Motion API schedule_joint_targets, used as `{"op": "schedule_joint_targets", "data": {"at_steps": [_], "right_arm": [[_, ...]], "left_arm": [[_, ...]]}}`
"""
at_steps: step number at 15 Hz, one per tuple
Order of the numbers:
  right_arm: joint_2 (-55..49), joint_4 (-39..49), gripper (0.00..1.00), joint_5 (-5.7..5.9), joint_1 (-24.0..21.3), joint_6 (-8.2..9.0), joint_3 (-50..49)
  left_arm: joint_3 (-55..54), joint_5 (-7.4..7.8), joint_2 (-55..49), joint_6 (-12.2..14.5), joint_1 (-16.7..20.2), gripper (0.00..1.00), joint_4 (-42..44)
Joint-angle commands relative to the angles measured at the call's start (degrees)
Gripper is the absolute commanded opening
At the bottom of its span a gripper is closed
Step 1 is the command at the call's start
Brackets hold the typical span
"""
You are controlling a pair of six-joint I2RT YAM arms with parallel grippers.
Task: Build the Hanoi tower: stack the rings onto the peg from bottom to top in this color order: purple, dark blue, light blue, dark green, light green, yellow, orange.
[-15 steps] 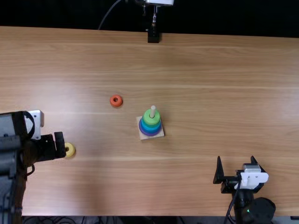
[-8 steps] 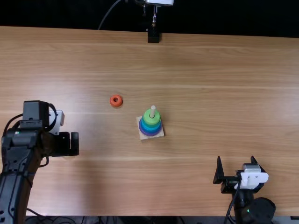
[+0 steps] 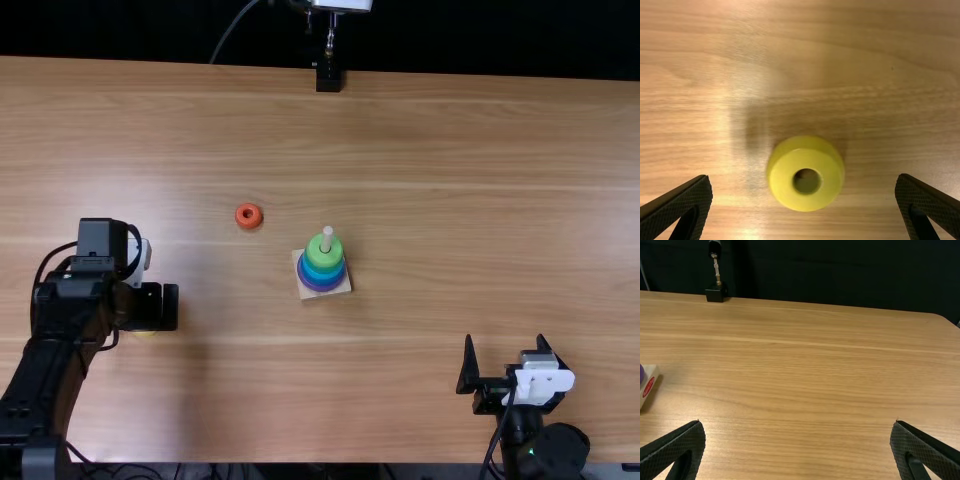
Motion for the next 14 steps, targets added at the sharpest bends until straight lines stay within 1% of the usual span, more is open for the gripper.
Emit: {"op": "schedule_joint_targets", "data": {"at_steps": [1, 2, 3, 4, 5, 8, 14], "right_arm": [[-0.73, -3.36, 1.00, -0.57, -0.65, -0.33, -4.12], [-0.73, -3.36, 1.00, -0.57, -0.65, -0.33, -4.12], [-0.73, -3.36, 1.00, -0.57, -0.65, -0.33, -4.12], [-0.73, -3.36, 1.00, -0.57, -0.65, -0.33, -4.12], [-0.73, -3.36, 1.00, -0.57, -0.65, -0.33, -4.12], [-0.73, -3.36, 1.00, -0.57, -0.65, -0.33, -4.12], [-0.73, -3.36, 1.00, -0.57, -0.65, -0.33, -4.12]], "left_arm": [[-1.22, 0.18, 1.84, 0.61, -0.60, 1.00, 0.16], [-1.22, 0.29, 2.55, 0.61, -0.69, 1.00, 0.05], [-1.31, 0.71, 3.25, 1.56, -0.69, 1.00, 0.16], [-1.66, 1.56, 3.95, 3.14, -0.69, 1.00, 0.16], [-2.01, 1.98, 4.21, 4.41, -0.69, 1.00, 0.26], [-2.28, 2.29, 5.45, 4.62, -0.69, 1.00, 0.26], [-2.28, 2.29, 6.15, 4.62, -0.69, 1.00, 0.26]]}}
